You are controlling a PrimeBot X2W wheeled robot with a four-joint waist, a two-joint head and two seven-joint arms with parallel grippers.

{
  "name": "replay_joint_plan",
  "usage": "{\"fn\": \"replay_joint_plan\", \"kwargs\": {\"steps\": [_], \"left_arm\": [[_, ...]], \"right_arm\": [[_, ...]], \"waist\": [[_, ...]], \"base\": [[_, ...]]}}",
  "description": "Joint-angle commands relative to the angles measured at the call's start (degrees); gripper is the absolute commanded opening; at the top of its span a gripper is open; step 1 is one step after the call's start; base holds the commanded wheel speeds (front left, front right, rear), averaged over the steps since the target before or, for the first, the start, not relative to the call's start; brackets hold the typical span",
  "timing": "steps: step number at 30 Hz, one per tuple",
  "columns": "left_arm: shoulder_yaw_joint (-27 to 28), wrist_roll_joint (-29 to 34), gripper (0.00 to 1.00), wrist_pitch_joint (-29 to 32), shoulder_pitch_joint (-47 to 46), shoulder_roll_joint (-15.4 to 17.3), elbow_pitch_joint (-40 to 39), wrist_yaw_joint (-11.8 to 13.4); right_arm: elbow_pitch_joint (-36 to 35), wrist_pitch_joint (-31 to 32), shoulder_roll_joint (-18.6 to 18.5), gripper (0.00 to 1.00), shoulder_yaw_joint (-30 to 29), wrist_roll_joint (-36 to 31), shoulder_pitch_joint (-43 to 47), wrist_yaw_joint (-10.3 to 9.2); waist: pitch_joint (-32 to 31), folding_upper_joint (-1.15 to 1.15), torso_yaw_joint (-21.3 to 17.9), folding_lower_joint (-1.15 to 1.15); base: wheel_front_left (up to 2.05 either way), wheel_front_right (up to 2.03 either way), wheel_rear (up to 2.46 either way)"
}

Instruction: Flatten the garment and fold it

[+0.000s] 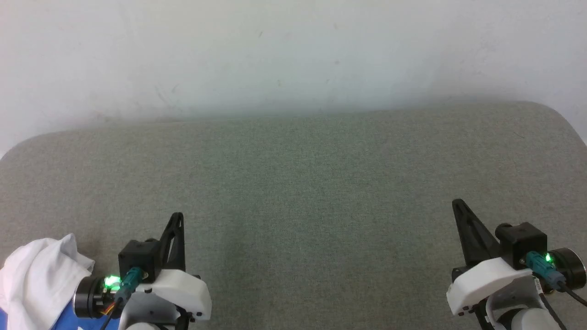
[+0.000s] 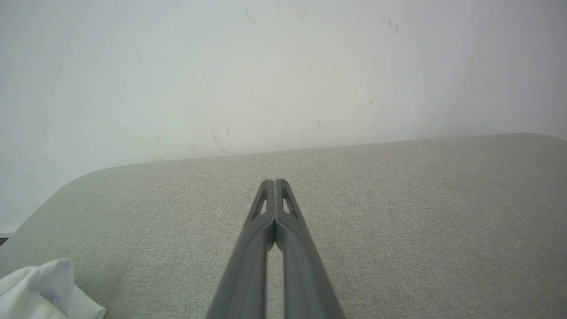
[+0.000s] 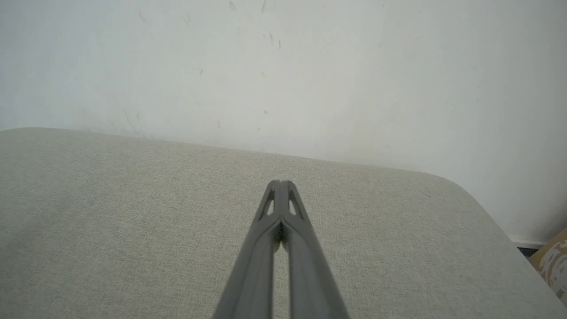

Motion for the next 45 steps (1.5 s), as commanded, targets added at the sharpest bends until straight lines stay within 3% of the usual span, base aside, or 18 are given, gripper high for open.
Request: {"fn": "replay_joint_plan", "kwargs": {"steps": [1, 26, 45], "left_arm": [[0.0, 0.0, 1.0, 0.0, 0.0, 0.0, 0.0, 0.0], [-0.6, -4.2, 1.0, -2.8, -0.1, 0.0, 0.0, -0.2], [0.4, -8.2, 1.0, -5.0, 0.1, 0.0, -0.6, 0.1]], "right_arm": [[0.0, 0.0, 0.0, 1.0, 0.0, 0.0, 0.0, 0.0], [1.2, -2.7, 0.0, 1.0, -0.8, 1.9, 0.4, -0.01], [0.4, -4.0, 0.0, 1.0, -0.6, 2.2, 0.9, -0.02]], "waist": [[0.0, 0.0, 0.0, 0.0], [-0.1, 0.0, 1.5, 0.0], [0.1, 0.0, 7.8, 0.0]], "base": [[0.0, 0.0, 0.0], [0.0, 0.0, 0.0], [0.0, 0.0, 0.0]]}}
